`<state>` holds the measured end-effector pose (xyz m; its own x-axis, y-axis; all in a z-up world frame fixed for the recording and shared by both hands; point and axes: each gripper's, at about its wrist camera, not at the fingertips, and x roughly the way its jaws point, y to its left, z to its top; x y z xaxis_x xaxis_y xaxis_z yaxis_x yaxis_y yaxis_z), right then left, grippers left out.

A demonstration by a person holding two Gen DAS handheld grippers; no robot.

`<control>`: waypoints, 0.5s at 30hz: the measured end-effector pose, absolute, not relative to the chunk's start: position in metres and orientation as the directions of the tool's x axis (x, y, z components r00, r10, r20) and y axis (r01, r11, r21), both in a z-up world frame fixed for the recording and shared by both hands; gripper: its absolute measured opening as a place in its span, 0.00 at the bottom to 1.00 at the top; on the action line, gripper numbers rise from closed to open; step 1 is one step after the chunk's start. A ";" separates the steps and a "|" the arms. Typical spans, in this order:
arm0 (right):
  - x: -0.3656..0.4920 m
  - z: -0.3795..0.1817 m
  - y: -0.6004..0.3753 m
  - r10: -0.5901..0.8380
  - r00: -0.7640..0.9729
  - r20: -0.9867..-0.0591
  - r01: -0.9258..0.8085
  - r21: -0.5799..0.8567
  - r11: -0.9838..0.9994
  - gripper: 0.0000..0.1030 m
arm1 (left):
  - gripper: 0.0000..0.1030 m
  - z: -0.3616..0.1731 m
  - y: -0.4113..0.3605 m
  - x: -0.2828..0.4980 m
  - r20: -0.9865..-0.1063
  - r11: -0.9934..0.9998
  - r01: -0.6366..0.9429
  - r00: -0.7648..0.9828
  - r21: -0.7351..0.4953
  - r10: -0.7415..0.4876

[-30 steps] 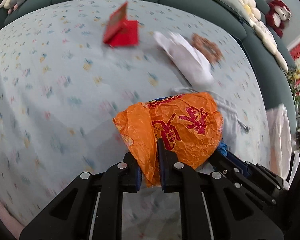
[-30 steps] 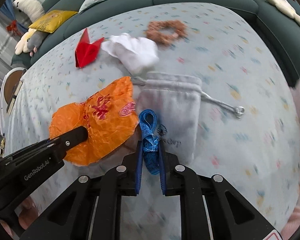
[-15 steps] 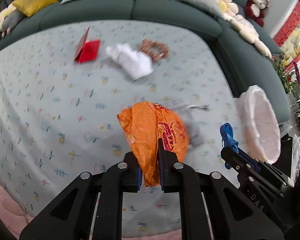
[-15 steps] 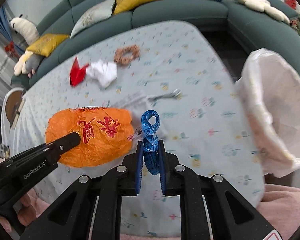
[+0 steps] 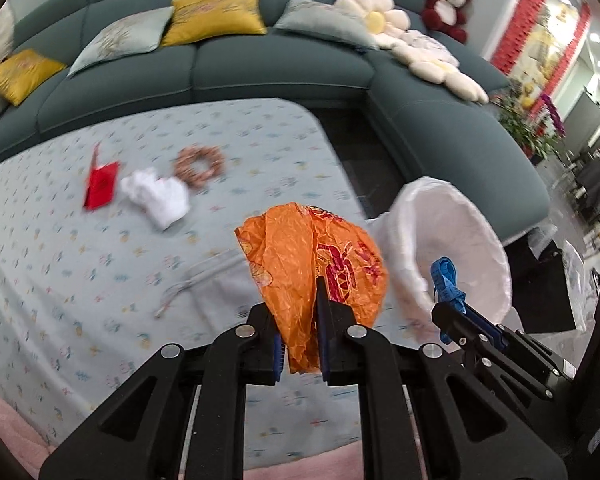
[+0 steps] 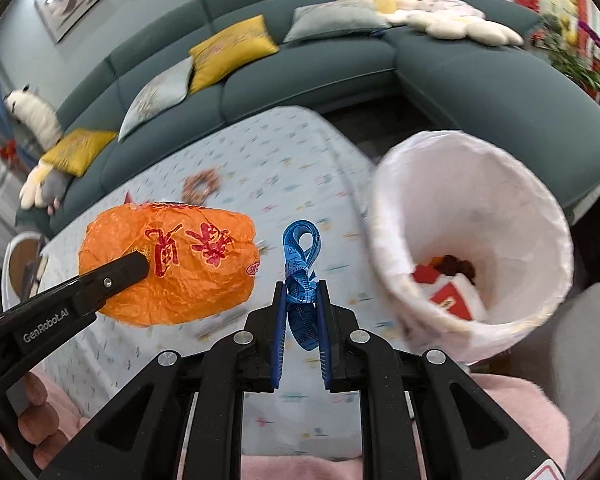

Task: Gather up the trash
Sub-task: 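Carry the orange bag and blue strap over the bin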

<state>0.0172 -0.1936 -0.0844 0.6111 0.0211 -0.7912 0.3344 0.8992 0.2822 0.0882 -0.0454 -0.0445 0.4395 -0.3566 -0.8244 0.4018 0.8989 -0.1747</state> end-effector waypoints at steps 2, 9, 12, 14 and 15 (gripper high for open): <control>0.011 -0.082 -0.209 0.005 0.617 -0.787 0.358 0.287 0.888 0.13 | 0.12 -0.042 -0.059 0.086 -0.820 0.888 0.425 0.435 -0.178 -0.372; -0.012 -0.081 -0.257 -0.042 0.624 -0.781 0.436 0.303 0.847 0.13 | 0.12 -0.041 -0.110 0.076 -0.821 0.852 0.499 0.414 -0.157 -0.394; -0.020 -0.082 -0.273 -0.056 0.625 -0.778 0.461 0.310 0.832 0.13 | 0.12 -0.044 -0.131 0.071 -0.825 0.838 0.526 0.402 -0.147 -0.397; -0.025 -0.083 -0.284 -0.066 0.626 -0.777 0.477 0.315 0.821 0.13 | 0.12 -0.045 -0.142 0.069 -0.828 0.830 0.539 0.395 -0.141 -0.398; -0.027 -0.083 -0.289 -0.070 0.626 -0.777 0.484 0.317 0.816 0.13 | 0.12 -0.046 -0.148 0.068 -0.829 0.827 0.545 0.392 -0.139 -0.398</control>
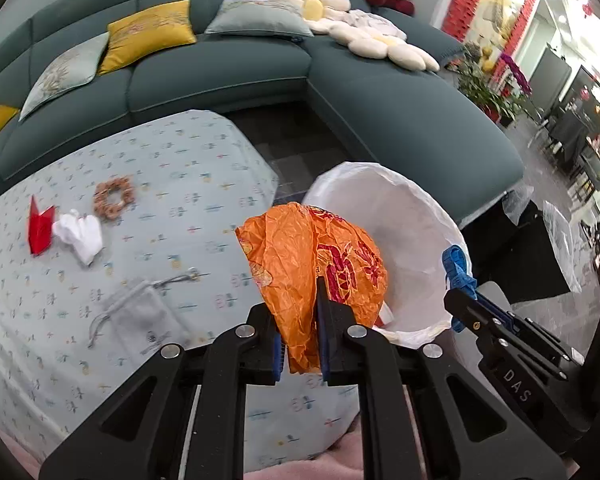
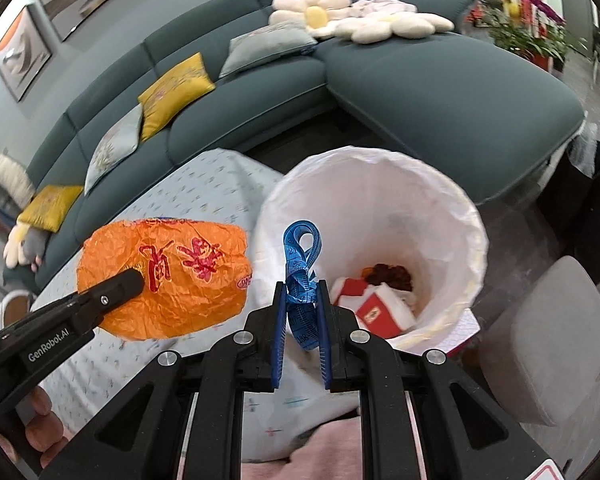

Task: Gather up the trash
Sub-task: 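Carry the orange bag and blue strap over the bin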

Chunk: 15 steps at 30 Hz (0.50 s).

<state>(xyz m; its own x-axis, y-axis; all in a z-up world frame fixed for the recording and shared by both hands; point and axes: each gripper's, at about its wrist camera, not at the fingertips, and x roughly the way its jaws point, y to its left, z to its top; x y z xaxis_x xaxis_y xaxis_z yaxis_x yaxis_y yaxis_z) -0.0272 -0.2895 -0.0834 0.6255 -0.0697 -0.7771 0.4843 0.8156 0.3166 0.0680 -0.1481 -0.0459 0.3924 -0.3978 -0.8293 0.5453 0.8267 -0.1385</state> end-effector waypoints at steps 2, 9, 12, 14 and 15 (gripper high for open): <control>-0.029 -0.085 -0.298 -0.076 0.625 -0.777 0.496 0.320 0.807 0.13 | 0.12 -0.047 -0.158 0.067 -0.831 0.819 0.557 0.387 -0.136 -0.400; -0.038 -0.090 -0.315 -0.083 0.621 -0.779 0.515 0.326 0.793 0.13 | 0.12 -0.054 -0.192 0.065 -0.842 0.798 0.589 0.361 -0.128 -0.401; -0.038 -0.093 -0.322 -0.085 0.619 -0.781 0.522 0.328 0.787 0.13 | 0.12 -0.058 -0.203 0.065 -0.848 0.793 0.597 0.354 -0.119 -0.394; -0.037 -0.095 -0.326 -0.084 0.619 -0.781 0.527 0.333 0.782 0.13 | 0.12 -0.060 -0.208 0.065 -0.852 0.792 0.600 0.350 -0.116 -0.390; -0.039 -0.096 -0.327 -0.084 0.619 -0.781 0.528 0.335 0.780 0.13 | 0.12 -0.062 -0.211 0.065 -0.854 0.791 0.601 0.346 -0.116 -0.388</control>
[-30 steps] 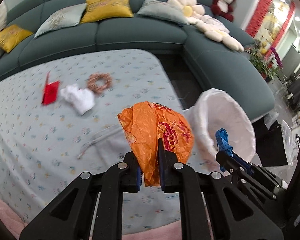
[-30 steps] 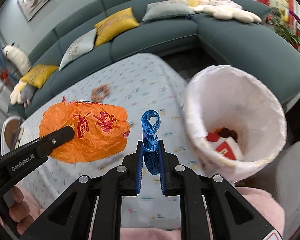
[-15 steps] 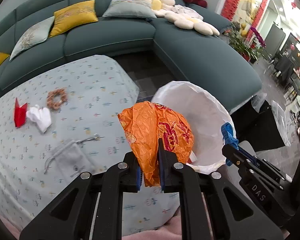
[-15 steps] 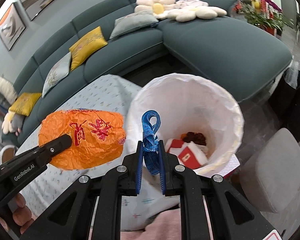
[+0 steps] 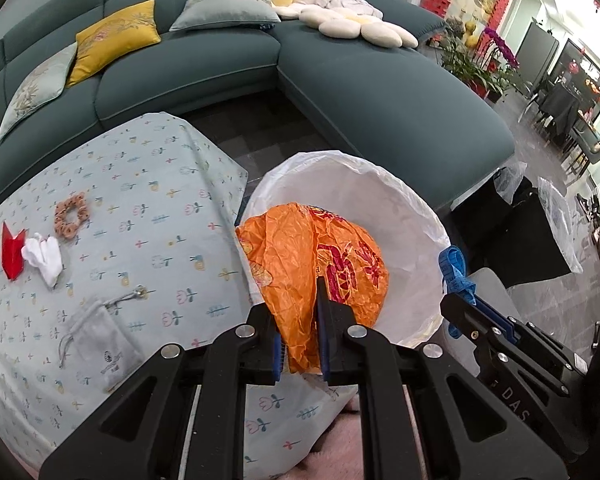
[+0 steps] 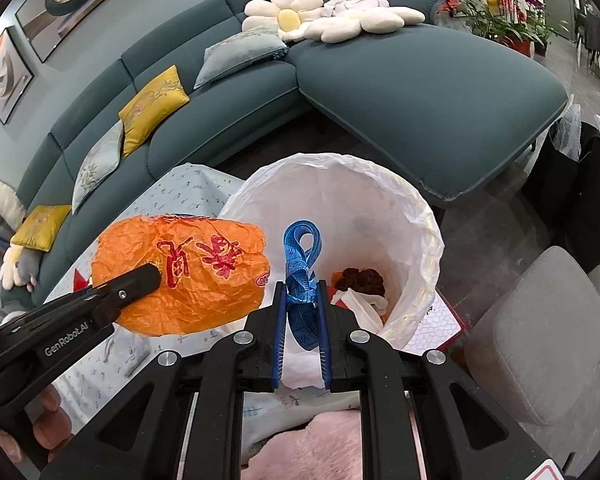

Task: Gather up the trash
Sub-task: 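Carry the orange bag and blue strap over the bin, then open both tools to drop the orange bag and blue strap into the bin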

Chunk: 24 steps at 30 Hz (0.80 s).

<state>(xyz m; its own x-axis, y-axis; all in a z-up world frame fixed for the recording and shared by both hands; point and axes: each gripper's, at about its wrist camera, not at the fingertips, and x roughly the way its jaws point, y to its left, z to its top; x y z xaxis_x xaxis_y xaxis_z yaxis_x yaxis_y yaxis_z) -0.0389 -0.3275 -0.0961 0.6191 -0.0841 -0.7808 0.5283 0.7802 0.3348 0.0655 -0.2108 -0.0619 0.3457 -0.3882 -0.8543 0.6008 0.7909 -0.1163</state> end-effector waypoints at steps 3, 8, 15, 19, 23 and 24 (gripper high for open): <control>-0.041 -0.099 -0.332 -0.084 0.618 -0.782 0.533 0.338 0.775 0.13 | 0.12 -0.066 -0.217 0.067 -0.860 0.789 0.602 0.336 -0.118 -0.384; -0.041 -0.103 -0.337 -0.082 0.613 -0.786 0.538 0.339 0.772 0.13 | 0.14 -0.069 -0.224 0.069 -0.860 0.793 0.596 0.334 -0.125 -0.387; -0.039 -0.106 -0.338 -0.079 0.606 -0.792 0.539 0.335 0.773 0.13 | 0.29 -0.071 -0.222 0.074 -0.858 0.812 0.566 0.339 -0.141 -0.385; -0.035 -0.108 -0.338 -0.076 0.601 -0.795 0.537 0.331 0.776 0.13 | 0.35 -0.073 -0.216 0.077 -0.862 0.824 0.547 0.339 -0.145 -0.377; -0.030 -0.109 -0.335 -0.072 0.598 -0.798 0.530 0.327 0.782 0.13 | 0.37 -0.075 -0.208 0.078 -0.863 0.833 0.535 0.346 -0.141 -0.368; -0.029 -0.109 -0.334 -0.071 0.597 -0.799 0.529 0.326 0.784 0.13 | 0.37 -0.076 -0.206 0.078 -0.863 0.835 0.533 0.349 -0.137 -0.364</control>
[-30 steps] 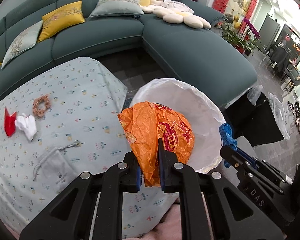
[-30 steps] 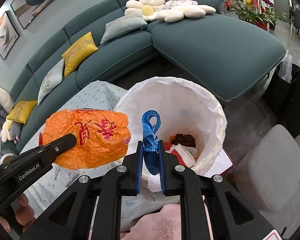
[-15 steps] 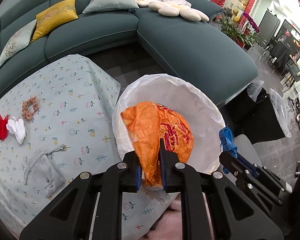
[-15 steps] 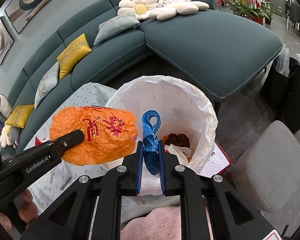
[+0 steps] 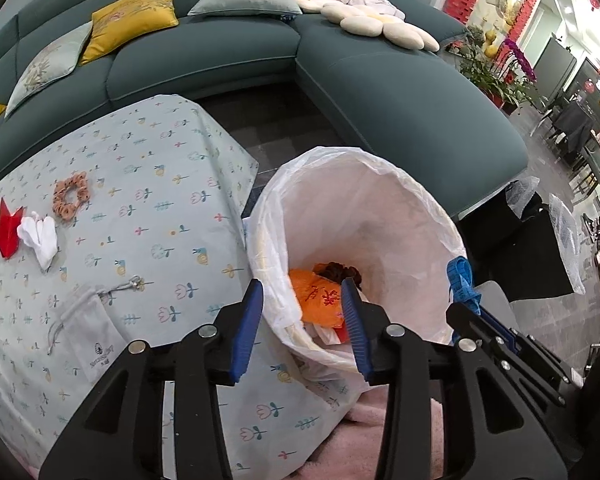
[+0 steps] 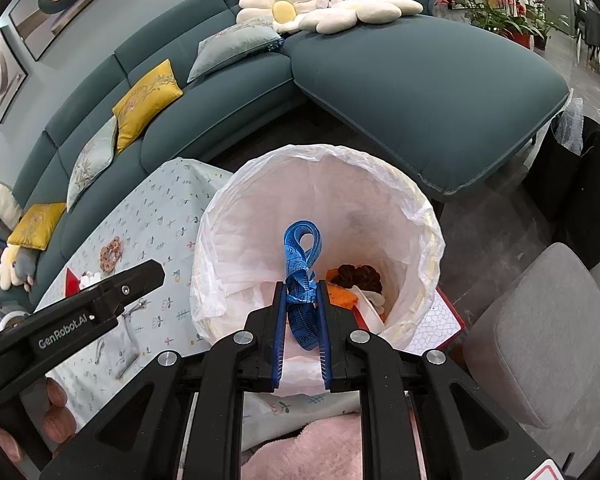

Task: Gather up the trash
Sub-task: 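Open both tools to drop the orange bag and blue strap into the bin, then move both tools back over the grey pouch and white cloth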

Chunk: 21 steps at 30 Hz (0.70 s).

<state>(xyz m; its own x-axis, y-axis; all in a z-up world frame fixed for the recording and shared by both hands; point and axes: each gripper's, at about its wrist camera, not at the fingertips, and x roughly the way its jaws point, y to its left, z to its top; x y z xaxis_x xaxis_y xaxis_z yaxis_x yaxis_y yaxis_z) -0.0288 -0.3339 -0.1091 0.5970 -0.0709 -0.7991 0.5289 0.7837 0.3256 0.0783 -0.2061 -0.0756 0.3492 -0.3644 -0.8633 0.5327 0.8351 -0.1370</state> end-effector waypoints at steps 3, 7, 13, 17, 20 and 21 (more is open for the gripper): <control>-0.024 -0.108 -0.331 -0.070 0.596 -0.800 0.523 0.320 0.790 0.13 | 0.38 -0.076 -0.201 0.080 -0.864 0.842 0.522 0.353 -0.137 -0.359; -0.017 -0.107 -0.329 -0.073 0.594 -0.801 0.516 0.309 0.799 0.13 | 0.38 -0.077 -0.194 0.083 -0.865 0.850 0.507 0.354 -0.142 -0.356; -0.009 -0.105 -0.325 -0.090 0.589 -0.803 0.514 0.286 0.809 0.18 | 0.42 -0.078 -0.181 0.089 -0.864 0.865 0.481 0.366 -0.143 -0.347; -0.002 -0.102 -0.323 -0.093 0.588 -0.804 0.513 0.281 0.811 0.19 | 0.44 -0.079 -0.169 0.093 -0.865 0.879 0.455 0.372 -0.146 -0.336; 0.000 -0.099 -0.319 -0.101 0.593 -0.799 0.511 0.277 0.814 0.30 | 0.49 -0.079 -0.160 0.096 -0.864 0.890 0.433 0.383 -0.144 -0.326; 0.001 -0.098 -0.317 -0.100 0.594 -0.798 0.508 0.276 0.816 0.30 | 0.49 -0.079 -0.157 0.098 -0.864 0.893 0.427 0.386 -0.143 -0.323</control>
